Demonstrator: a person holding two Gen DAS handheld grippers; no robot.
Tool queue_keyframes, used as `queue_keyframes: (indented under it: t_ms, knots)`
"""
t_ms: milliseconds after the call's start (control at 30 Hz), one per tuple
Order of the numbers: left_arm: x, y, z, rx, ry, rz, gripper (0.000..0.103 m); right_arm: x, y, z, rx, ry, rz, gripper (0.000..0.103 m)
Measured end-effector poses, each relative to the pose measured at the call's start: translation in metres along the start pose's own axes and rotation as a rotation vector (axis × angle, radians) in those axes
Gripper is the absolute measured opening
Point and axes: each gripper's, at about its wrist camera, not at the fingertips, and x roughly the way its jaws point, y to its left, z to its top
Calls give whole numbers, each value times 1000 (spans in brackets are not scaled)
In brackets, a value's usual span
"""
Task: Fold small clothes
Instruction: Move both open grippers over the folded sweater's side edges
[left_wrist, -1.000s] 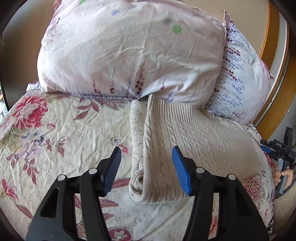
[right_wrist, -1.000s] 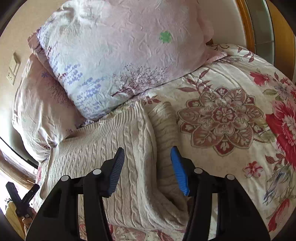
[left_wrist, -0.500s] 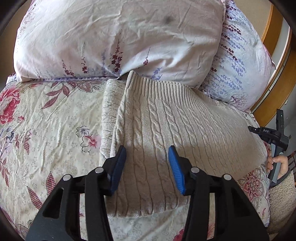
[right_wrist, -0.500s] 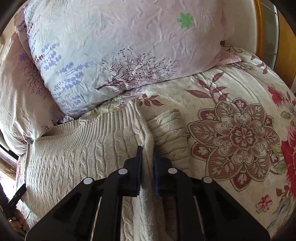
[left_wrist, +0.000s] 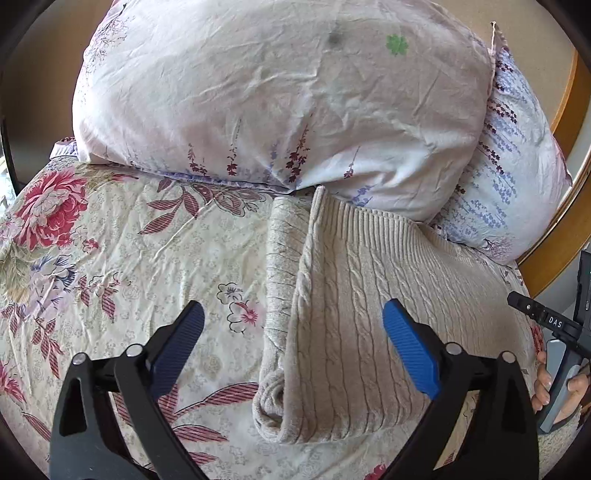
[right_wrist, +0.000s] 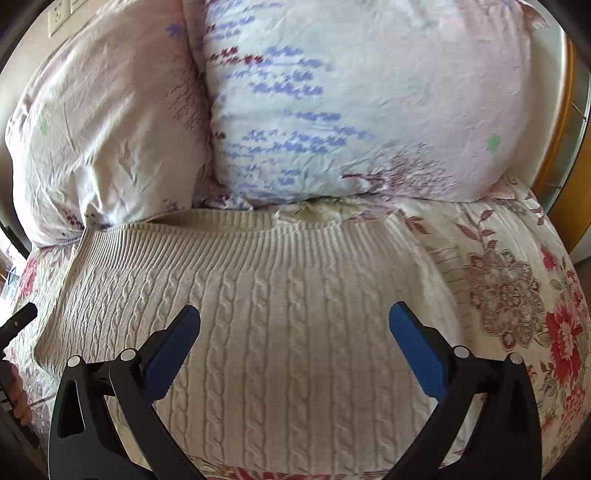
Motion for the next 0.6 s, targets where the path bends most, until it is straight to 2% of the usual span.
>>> queue_keyframes:
  t_ms: [67, 167, 333, 400, 433, 467, 600]
  knots:
    - [6, 1, 4, 3, 19, 4, 101, 13, 14, -2, -21, 27, -40, 102]
    - [19, 2, 11, -4, 56, 9, 101, 26, 24, -5, -37, 12, -97, 102]
    - [41, 7, 20, -38, 107, -14, 101, 45, 18, -8, -16, 54, -92, 102]
    - [49, 8, 21, -50, 129, -24, 97, 45, 17, -9, -23, 54, -87, 102]
    - [53, 9, 22, -57, 146, -34, 90, 45, 17, -10, -25, 52, -88, 102]
    - [56, 10, 22, -63, 154, -38, 88, 44, 17, -10, -24, 47, -88, 102]
    - [58, 10, 27, -55, 151, -42, 81, 43, 16, -14, -31, 31, -83, 102]
